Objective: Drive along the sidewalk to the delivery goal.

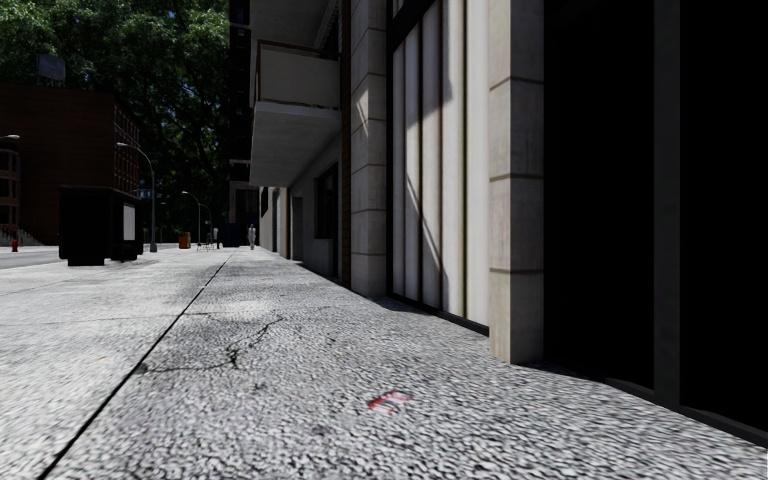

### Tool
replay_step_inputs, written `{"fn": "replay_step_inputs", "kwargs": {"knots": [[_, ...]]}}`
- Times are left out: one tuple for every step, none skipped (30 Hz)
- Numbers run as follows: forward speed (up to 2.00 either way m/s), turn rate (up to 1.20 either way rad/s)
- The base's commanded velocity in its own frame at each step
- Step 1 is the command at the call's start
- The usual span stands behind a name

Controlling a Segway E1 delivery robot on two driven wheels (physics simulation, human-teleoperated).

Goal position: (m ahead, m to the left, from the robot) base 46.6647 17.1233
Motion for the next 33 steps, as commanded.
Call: {"fn": "replay_step_inputs", "kwargs": {"knots": [[0.00,0.00],[0.00,0.00],[0.00,0.00],[0.00,0.00],[0.00,0.00],[0.00,0.00],[0.00,0.00],[0.00,0.00],[0.00,0.00],[0.00,0.00],[0.00,0.00],[0.00,0.00],[0.00,0.00],[0.00,0.00],[0.00,0.00],[0.00,0.00],[0.00,0.00],[0.00,0.00],[0.00,0.00],[0.00,0.00],[0.00,0.00],[0.00,0.00],[0.00,0.00],[0.00,0.00],[0.00,0.00],[0.00,0.00],[0.00,0.00],[0.00,0.00],[0.00,0.00],[0.00,0.00],[1.09,0.00],[2.00,0.13],[2.00,0.21]]}}
